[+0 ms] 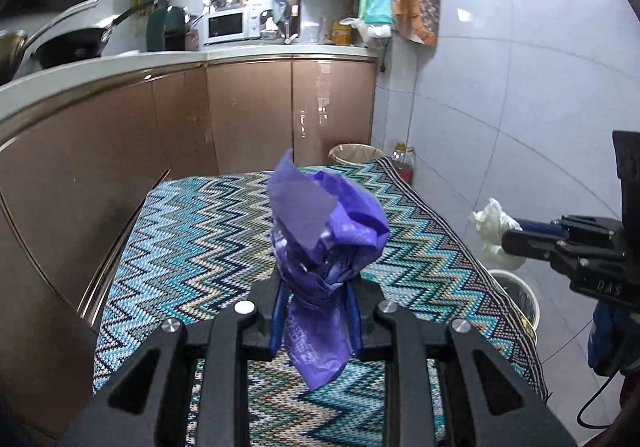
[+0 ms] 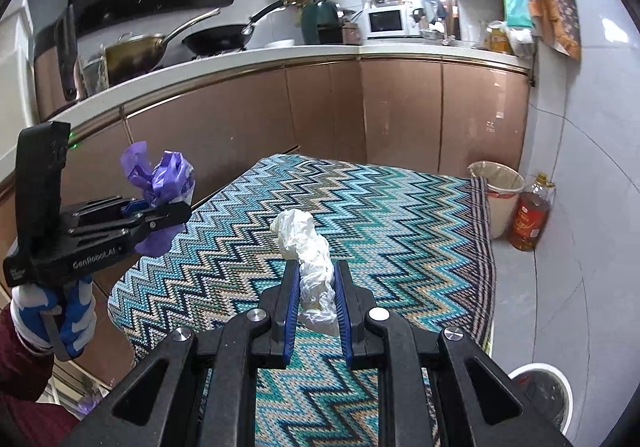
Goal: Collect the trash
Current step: 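Carry the purple bag and tissue over the trash bin with both tools, then open both tools to drop the purple bag and tissue into the bin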
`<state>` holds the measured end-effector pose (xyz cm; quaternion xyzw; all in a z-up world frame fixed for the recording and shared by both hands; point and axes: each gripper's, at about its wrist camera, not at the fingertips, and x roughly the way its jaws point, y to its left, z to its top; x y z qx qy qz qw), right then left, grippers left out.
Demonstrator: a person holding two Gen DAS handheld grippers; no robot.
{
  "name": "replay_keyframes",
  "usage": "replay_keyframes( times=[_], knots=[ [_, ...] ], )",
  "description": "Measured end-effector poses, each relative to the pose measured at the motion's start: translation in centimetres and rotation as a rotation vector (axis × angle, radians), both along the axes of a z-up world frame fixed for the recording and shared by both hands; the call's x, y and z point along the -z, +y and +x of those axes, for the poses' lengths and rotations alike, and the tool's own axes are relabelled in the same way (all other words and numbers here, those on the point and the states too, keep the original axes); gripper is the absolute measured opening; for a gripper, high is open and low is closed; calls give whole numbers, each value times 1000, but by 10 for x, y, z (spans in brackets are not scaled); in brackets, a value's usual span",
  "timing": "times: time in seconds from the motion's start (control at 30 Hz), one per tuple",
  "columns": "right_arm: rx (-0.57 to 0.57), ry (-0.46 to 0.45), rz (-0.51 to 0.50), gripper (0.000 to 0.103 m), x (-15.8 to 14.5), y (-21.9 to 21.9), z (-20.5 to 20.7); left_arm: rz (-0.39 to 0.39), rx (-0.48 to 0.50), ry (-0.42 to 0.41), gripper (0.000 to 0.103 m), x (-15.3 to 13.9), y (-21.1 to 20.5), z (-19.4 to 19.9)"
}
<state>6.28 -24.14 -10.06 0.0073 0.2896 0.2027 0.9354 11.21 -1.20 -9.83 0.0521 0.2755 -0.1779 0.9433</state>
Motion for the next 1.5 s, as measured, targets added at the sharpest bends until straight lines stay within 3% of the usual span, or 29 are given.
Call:
replay_keyframes(
  times=[0.3,0.77,1.0,1.5],
  knots=[
    [114,2,81,16,14,-66,-14,100,87,3,24,2,-68,0],
    [419,109,159,16,73,-208,-48,211,351,67,24,31,-221,11],
    [514,170,205,16,103,-255,-59,259,475,115,24,57,-293,12],
    [650,270,249,20,149,-330,-58,300,656,316,25,134,-445,30]
  ],
)
